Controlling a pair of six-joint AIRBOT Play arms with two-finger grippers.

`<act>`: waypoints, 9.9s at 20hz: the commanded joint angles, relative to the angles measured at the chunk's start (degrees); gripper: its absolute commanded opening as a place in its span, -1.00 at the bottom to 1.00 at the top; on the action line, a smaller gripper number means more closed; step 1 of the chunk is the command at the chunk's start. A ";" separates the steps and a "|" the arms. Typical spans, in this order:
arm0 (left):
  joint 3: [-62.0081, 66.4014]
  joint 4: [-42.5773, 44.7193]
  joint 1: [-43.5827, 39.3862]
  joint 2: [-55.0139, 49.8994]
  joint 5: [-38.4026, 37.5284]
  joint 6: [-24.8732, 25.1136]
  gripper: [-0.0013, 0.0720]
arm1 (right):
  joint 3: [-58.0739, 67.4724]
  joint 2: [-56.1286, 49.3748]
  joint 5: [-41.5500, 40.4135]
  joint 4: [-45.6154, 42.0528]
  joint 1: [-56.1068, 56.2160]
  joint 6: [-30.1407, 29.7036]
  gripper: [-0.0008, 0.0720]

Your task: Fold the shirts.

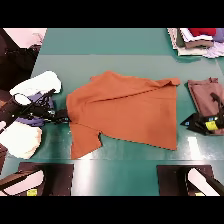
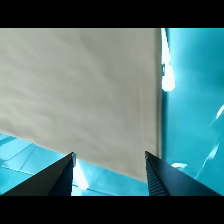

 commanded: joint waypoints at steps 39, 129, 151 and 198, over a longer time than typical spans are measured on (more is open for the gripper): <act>85.40 -1.73 0.02 25.77 4.37 -4.13 -0.89 | 86.62 5.75 -2.38 0.39 1.18 5.35 -0.94; -19.58 -3.93 -5.40 20.02 1.51 -12.76 -0.86 | 17.99 -10.34 -1.18 -4.50 10.67 0.26 0.08; -17.81 -6.95 -5.40 20.06 -2.89 -6.97 -0.90 | 3.19 -20.70 -4.52 5.25 0.31 -6.10 -0.94; 26.23 10.84 -14.56 -6.01 7.72 -16.94 0.26 | 41.38 -38.38 0.17 6.08 6.82 -2.54 0.10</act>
